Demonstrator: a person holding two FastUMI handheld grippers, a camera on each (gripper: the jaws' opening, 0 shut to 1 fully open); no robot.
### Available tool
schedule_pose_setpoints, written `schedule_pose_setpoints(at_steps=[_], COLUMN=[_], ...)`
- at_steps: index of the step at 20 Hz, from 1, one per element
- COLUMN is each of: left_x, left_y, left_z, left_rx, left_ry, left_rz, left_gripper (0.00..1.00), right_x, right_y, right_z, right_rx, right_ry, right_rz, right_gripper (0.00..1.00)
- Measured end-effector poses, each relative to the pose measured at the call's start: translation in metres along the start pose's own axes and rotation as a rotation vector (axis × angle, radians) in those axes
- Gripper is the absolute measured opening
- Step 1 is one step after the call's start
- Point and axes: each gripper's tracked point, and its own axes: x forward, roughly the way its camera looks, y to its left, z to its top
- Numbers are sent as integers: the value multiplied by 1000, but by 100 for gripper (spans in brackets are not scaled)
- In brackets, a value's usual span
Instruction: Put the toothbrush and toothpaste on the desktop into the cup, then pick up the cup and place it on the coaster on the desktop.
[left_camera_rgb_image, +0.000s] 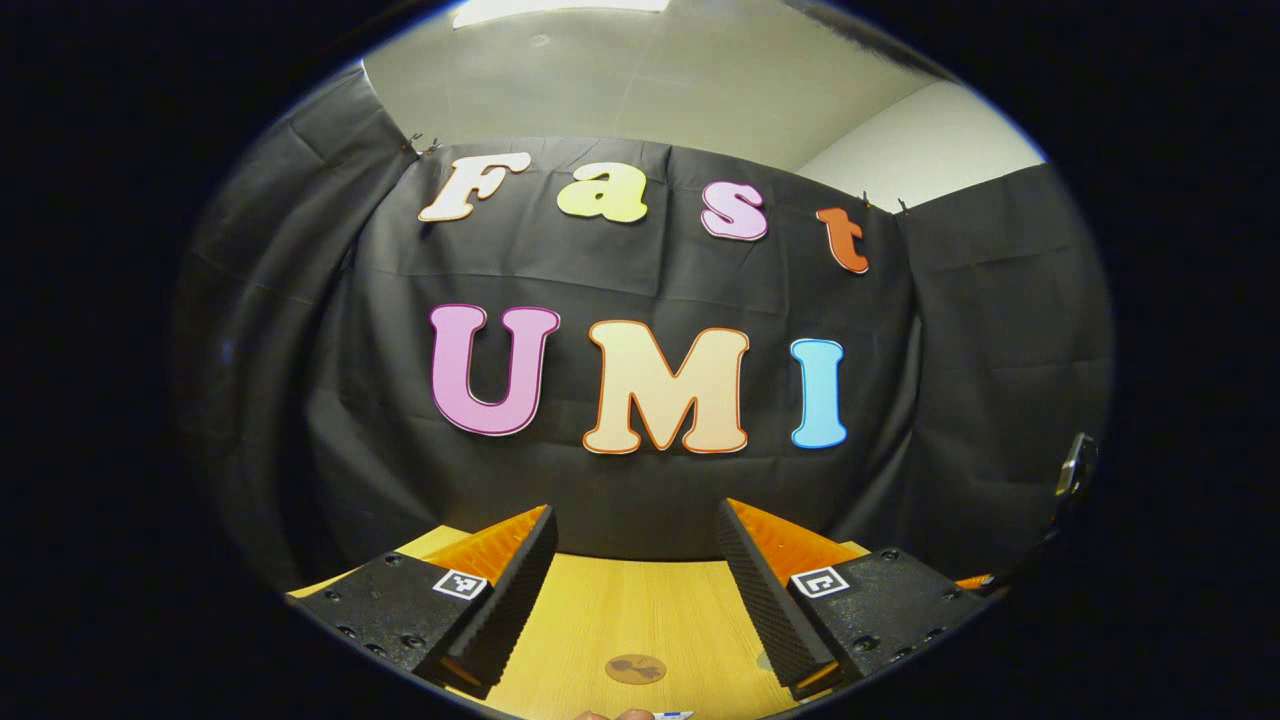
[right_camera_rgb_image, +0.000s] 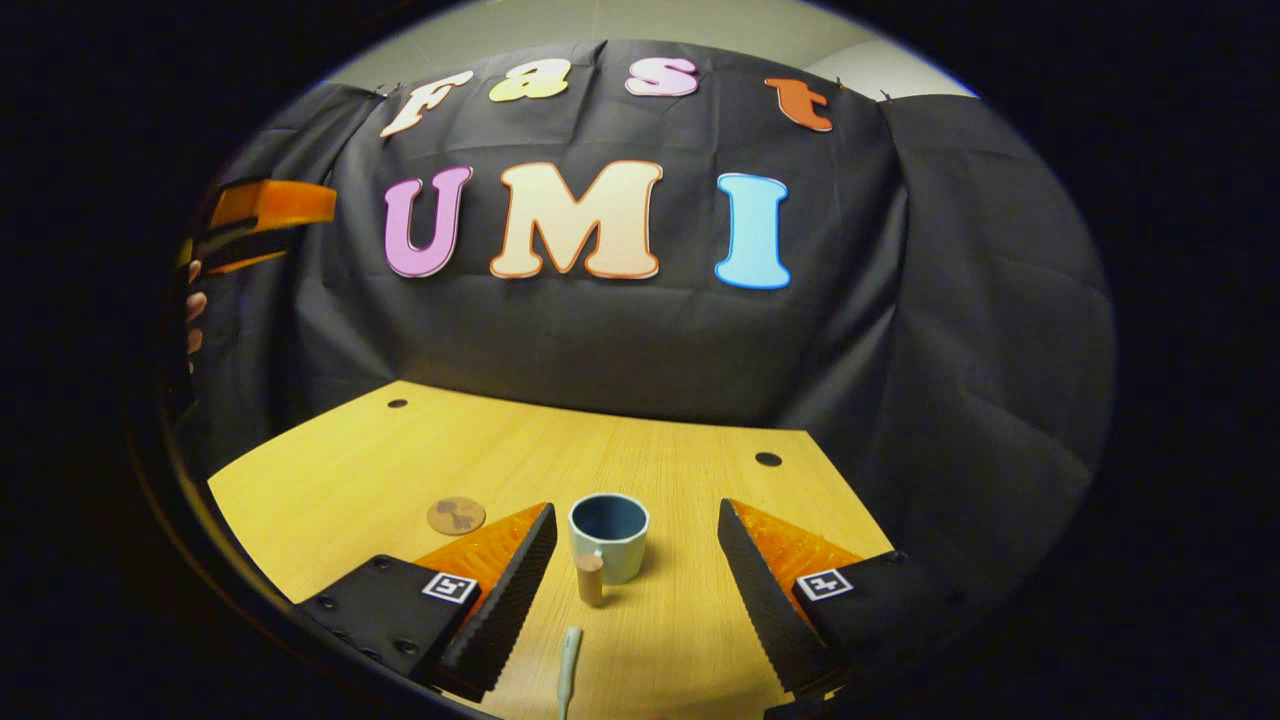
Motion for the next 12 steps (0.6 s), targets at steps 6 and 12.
schedule_pose_setpoints(at_steps=[6, 12], left_x=[-2, -7], left_y=[14, 15], left_z=[-10, -8], left_rx=[-12, 4], left_ry=[23, 15], left_rz=[23, 23], left_gripper=[94, 94], right_x=[8, 6], right_y=[18, 33], right_z=[-64, -127], right_rx=[-5, -31], right_ry=[178, 356], right_rz=[35, 74], right_gripper=[99, 100])
